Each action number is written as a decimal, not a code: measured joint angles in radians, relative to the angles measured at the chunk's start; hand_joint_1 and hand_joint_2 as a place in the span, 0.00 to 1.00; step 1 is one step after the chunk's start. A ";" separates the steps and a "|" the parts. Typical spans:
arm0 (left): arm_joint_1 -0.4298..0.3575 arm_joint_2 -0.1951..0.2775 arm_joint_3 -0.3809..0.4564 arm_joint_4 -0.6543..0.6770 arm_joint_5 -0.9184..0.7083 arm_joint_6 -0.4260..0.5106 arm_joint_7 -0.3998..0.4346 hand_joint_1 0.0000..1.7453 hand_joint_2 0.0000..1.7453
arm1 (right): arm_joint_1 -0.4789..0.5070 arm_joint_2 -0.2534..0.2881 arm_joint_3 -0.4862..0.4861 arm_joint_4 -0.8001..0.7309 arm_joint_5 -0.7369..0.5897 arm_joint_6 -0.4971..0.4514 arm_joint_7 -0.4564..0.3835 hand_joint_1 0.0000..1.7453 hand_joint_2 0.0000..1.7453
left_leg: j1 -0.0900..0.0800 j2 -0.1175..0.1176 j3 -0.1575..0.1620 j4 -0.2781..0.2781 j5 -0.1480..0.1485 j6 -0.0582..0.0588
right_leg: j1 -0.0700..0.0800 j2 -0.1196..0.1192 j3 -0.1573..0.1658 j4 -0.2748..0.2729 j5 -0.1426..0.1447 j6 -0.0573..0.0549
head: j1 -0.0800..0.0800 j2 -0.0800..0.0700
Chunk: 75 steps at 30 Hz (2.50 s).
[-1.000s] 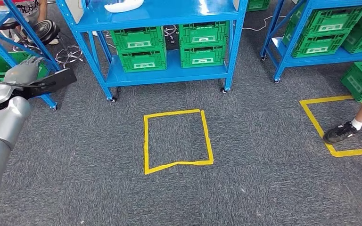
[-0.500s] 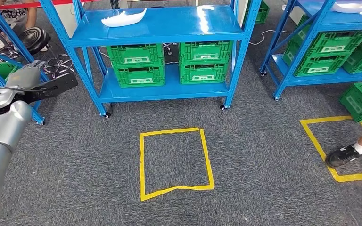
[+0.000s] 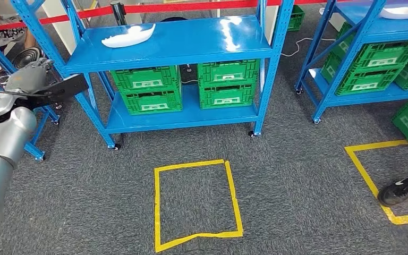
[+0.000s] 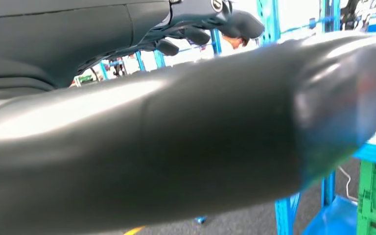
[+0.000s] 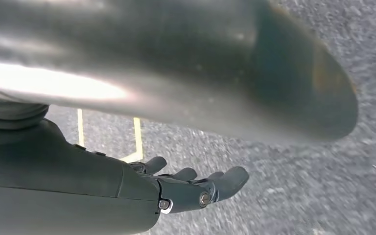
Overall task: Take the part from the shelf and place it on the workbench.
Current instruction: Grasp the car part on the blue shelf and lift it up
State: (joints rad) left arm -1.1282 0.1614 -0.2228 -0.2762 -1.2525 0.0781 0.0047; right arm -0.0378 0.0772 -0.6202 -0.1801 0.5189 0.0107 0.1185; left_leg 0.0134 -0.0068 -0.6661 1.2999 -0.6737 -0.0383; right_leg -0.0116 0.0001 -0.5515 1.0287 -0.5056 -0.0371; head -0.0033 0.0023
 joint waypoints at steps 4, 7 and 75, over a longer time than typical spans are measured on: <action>0.018 0.023 0.002 0.004 0.009 0.018 -0.007 0.00 0.00 | 0.009 0.002 0.000 0.001 0.016 0.006 -0.001 0.00 0.00 | -0.005 0.004 -0.031 -0.191 0.160 0.011 | -0.001 0.008 0.054 -0.002 -0.052 0.008 | 0.000 0.000; 0.042 0.047 0.004 0.006 0.022 0.043 -0.024 0.00 0.00 | 0.008 0.003 0.000 0.002 0.025 0.008 -0.003 0.00 0.00 | -0.017 0.005 -0.016 -0.275 0.285 0.025 | -0.001 0.017 0.092 -0.010 -0.074 0.029 | -0.006 0.000; 0.191 0.068 0.044 -0.045 0.272 -0.093 -0.345 0.00 0.00 | 0.012 0.004 0.002 0.010 0.086 0.029 -0.035 0.00 0.00 | -0.013 0.000 0.038 -0.308 0.272 0.050 | 0.015 0.009 -0.098 0.242 -0.117 0.038 | 0.007 0.000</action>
State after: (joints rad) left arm -0.9372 0.2292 -0.1792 -0.3208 -0.9809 -0.0148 -0.3404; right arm -0.0260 0.0816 -0.6177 -0.1705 0.6047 0.0401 0.0838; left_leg -0.0001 -0.0072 -0.6286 0.9922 -0.4013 0.0115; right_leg 0.0036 0.0095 -0.6492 1.2704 -0.6222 0.0013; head 0.0037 0.0023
